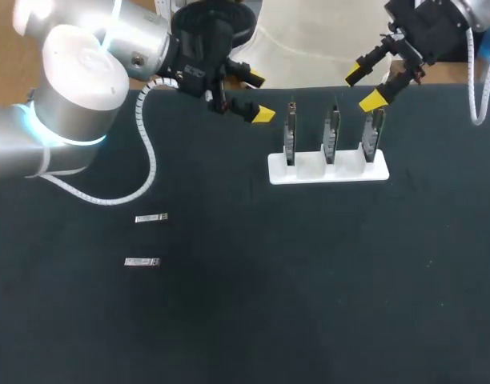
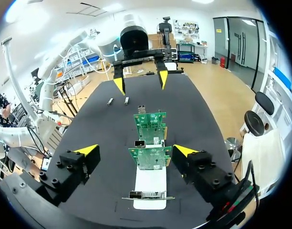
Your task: Pick up the optical module with the left hand, and insert it into the network port with the right hand.
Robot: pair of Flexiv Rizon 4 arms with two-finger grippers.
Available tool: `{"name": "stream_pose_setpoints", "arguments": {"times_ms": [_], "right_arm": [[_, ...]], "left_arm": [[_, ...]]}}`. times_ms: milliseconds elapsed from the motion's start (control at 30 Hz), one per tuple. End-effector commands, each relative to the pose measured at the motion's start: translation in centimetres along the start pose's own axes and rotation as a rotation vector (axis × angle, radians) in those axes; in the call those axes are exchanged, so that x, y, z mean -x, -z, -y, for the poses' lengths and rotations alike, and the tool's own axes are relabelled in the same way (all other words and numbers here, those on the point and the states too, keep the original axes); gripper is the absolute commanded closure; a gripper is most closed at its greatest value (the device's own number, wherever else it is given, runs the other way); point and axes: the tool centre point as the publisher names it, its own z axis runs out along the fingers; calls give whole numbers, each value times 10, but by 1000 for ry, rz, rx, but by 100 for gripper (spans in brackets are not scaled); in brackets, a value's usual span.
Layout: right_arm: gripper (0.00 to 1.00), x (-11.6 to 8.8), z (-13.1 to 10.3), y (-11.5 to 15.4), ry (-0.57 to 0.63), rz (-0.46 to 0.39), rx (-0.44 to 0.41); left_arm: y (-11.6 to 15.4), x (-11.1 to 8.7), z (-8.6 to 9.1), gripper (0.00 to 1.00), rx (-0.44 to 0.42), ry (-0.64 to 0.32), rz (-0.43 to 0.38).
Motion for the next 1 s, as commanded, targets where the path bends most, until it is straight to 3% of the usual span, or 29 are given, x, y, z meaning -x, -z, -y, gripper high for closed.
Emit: {"name": "stream_pose_setpoints", "arguments": {"times_ms": [33, 367, 733, 1000], "right_arm": [[0, 0, -3, -1, 1, 0, -8], [0, 0, -3, -1, 1, 0, -8], [0, 0, -3, -1, 1, 0, -8], [0, 0, -3, -1, 1, 0, -8]], "left_arm": [[33, -1, 20, 0, 56, -22, -64], [89, -39, 38, 0, 139, 24, -293], [101, -100, 62, 0, 139, 56, -560], [112, -146, 75, 0, 147, 116, -682]]}}
